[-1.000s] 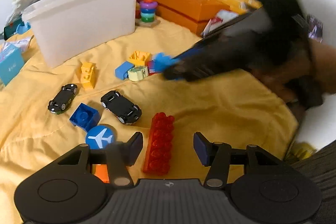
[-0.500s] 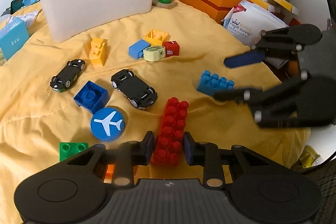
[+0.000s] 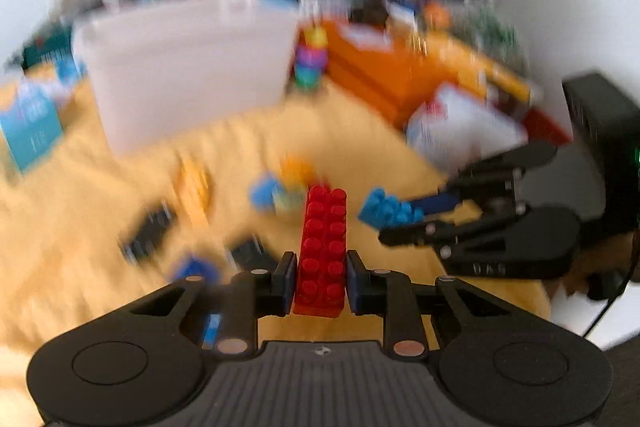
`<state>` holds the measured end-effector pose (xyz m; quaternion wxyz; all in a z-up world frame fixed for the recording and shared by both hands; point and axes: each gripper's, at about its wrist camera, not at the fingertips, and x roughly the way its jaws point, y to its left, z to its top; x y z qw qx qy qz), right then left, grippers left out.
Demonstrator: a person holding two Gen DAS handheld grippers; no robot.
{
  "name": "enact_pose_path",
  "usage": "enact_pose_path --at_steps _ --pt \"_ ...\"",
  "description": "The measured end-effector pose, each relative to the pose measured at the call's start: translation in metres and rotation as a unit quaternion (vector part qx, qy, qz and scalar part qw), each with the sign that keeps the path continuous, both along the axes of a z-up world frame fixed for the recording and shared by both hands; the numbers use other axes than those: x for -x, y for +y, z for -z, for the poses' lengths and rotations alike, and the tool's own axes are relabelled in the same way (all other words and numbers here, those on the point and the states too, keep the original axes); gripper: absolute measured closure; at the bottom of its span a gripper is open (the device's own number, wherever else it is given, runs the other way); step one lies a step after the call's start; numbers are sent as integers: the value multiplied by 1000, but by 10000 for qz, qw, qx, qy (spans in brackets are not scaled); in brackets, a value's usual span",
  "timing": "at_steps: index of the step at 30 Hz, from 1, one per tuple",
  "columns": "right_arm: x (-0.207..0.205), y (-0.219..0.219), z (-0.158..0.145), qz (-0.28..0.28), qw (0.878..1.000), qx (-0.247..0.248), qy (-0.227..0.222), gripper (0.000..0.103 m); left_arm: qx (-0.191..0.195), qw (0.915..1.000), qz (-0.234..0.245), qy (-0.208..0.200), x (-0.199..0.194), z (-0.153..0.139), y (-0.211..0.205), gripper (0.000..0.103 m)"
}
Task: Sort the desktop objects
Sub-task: 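Grasp the blue Lego brick with the right tool while the left tool holds the red brick, then carry both bricks over the white bin and open both tools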
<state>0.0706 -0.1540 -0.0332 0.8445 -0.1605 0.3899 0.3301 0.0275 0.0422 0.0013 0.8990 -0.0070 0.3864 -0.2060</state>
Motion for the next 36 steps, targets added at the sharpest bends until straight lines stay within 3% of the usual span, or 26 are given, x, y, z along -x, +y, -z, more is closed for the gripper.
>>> enact_pose_path --at_steps 4,9,14,17,20,25,27,30,32,36 --pt "-19 4 -39 129 9980 -359 -505 76 -6 9977 -154 -665 -31 -48 16 74" --pt "-52 4 -92 463 9854 -988 -1306 76 -210 9897 -316 -1383 -85 -96 34 74" --pt "-107 15 -128 727 9724 -1539 -1599 76 -215 9837 -676 -1650 -146 -117 49 74" --pt "-145 33 -137 949 9690 -1627 -1598 76 -358 9832 -871 -1562 -182 -112 56 74" --pt "-181 47 -136 1211 9663 -1934 -1192 76 -427 9847 -1027 -1342 -215 -91 61 74" --pt "-215 79 -108 1477 9724 -1569 -898 74 -491 9889 -1213 -698 -248 -44 53 71" --pt "-222 89 -93 1522 9760 -1347 -787 66 -501 9903 -1145 -610 -247 -37 52 65" --pt "-216 87 -86 1561 9763 -1282 -781 60 -701 9884 -1037 -862 -230 -41 51 49" --pt "-209 82 -88 1567 9754 -1325 -801 53 -726 9863 -1079 -1012 -219 -47 51 48" --pt "-192 72 -94 1401 9754 -1517 -772 53 -724 9854 -1004 -1173 -187 -57 48 42"
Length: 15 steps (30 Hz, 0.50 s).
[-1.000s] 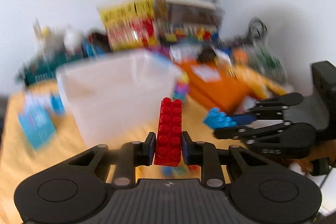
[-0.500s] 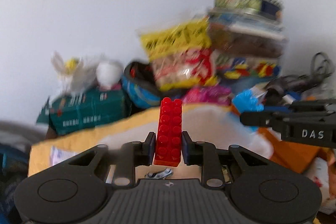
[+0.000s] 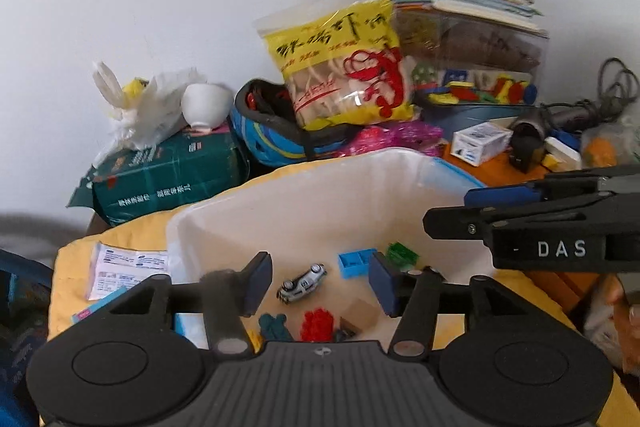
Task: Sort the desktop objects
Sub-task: 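Carry both bricks over the white bin and open both tools, then move both open tools back over the toy pile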
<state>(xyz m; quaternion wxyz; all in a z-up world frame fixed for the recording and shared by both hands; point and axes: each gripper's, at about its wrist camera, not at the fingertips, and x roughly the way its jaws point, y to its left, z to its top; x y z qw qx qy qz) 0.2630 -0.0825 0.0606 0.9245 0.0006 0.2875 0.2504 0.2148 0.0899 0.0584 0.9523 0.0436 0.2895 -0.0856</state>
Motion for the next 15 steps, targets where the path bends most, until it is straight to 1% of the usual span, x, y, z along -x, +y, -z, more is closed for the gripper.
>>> enact_pose_path --at_steps 1,3,5,6,8,10,11,15 --pt "5 -3 -1 -67 10000 -20 -7 53 -66 10000 -5 -55 10 -2 -3 37" --pt "18 -8 -2 -217 9997 -48 -26 51 -140 9998 33 -148 37 -2 -8 30" --pt "33 -13 1 -373 9993 4 -40 45 -171 9997 57 -137 59 1 -13 29" --pt "42 -16 4 -452 9990 54 -28 45 -148 9998 104 -92 72 4 -15 29" --pt "59 -22 12 -638 9978 179 18 45 118 9997 169 136 95 12 -18 29" --pt "75 -27 22 -801 9963 281 94 45 521 9971 268 488 114 23 -19 29" --pt "84 -30 29 -892 9953 333 147 45 644 9953 351 632 122 28 -21 29" --pt "112 -41 55 -1048 9918 491 544 45 636 9933 296 913 154 50 -31 29"
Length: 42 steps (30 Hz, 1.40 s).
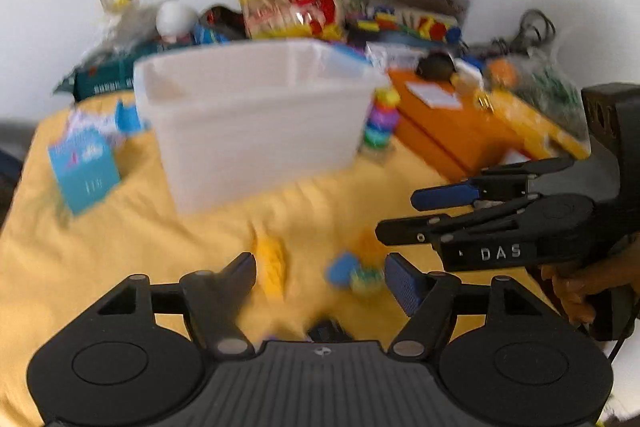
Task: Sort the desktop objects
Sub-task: 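Move both open tools back over the toy pile, then grasp the black-and-white race car with the left tool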
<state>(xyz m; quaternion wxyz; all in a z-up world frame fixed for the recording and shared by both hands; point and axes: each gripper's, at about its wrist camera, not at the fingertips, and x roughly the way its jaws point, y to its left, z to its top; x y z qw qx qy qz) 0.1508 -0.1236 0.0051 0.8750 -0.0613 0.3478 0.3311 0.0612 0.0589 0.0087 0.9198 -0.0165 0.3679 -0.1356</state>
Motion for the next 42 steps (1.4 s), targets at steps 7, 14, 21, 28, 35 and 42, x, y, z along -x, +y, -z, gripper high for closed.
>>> enact_pose_path --at_steps 7,14,21,28,35,42 --pt "42 -16 21 -128 9995 45 297 45 -600 9969 174 480 41 32 -17 29" --pt "64 -25 40 -160 9981 206 557 44 -866 9928 434 708 64 53 -30 29" --pt "73 -24 40 -256 9982 302 456 39 -809 9945 223 631 68 53 -26 29" --pt "77 -21 42 -323 9978 343 465 38 -720 9950 49 694 68 54 -18 29" --pt "81 -14 44 -426 9971 411 477 38 -652 9948 69 773 68 57 -14 29" --pt "84 -9 45 -443 9969 470 450 38 -676 9947 53 768 68 56 -10 29"
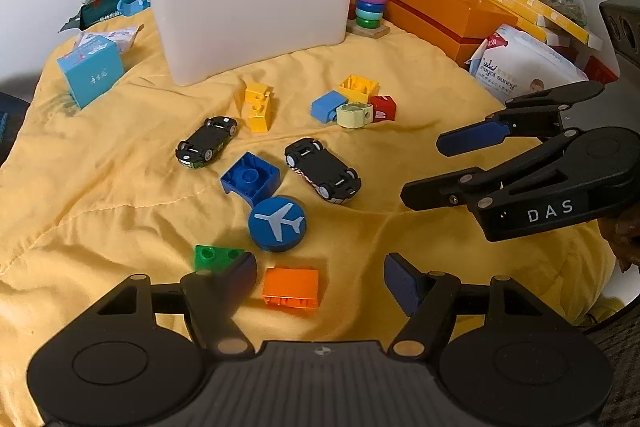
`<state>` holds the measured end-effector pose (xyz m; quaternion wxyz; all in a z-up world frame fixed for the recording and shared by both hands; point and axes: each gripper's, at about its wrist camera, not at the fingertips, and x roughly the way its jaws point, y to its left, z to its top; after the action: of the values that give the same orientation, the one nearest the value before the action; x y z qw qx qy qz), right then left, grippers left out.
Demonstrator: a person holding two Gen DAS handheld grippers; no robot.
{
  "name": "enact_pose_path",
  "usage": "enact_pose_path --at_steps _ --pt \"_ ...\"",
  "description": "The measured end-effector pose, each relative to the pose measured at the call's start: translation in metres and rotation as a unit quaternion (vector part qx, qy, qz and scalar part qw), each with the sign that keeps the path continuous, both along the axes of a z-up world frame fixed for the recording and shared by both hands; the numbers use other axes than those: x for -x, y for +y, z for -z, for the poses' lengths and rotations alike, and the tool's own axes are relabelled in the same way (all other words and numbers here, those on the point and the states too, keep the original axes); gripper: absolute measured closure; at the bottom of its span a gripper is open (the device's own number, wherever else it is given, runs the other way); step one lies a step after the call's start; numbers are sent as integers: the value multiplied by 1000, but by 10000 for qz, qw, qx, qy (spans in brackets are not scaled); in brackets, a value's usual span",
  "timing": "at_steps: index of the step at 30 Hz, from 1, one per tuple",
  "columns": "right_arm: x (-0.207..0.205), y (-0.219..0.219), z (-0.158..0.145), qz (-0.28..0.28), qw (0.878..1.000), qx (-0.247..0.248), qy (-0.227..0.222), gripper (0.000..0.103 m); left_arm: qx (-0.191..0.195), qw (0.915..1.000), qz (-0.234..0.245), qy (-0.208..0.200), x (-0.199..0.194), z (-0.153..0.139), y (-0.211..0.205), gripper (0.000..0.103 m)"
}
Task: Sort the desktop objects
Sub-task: 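Grasp the black-and-white race car with the left tool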
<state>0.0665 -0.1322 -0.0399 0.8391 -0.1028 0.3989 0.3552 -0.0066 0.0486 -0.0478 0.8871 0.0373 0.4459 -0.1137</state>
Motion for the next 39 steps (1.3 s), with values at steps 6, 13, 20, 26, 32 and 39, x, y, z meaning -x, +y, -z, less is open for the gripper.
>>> enact_pose_path --at_steps 6,13,20,26,32,39 --pt "1 3 2 -6 10000 44 -11 37 -7 10000 1 28 -1 2 3 31" --pt "2 7 4 -41 9999 93 -12 41 -203 9996 172 -33 2 3 4 35" --pt "3 15 2 -178 9997 121 -126 53 -447 9984 236 -235 4 0 4 37" --pt "7 50 -3 -849 9937 281 -673 58 -405 9981 194 -414 2 -11 10 37" --pt "0 80 20 -1011 9871 917 -842 70 -632 9961 225 -582 -22 -21 25 39" --pt "-12 68 24 -575 9918 931 -668 81 -794 9943 466 -542 -81 -16 29 50"
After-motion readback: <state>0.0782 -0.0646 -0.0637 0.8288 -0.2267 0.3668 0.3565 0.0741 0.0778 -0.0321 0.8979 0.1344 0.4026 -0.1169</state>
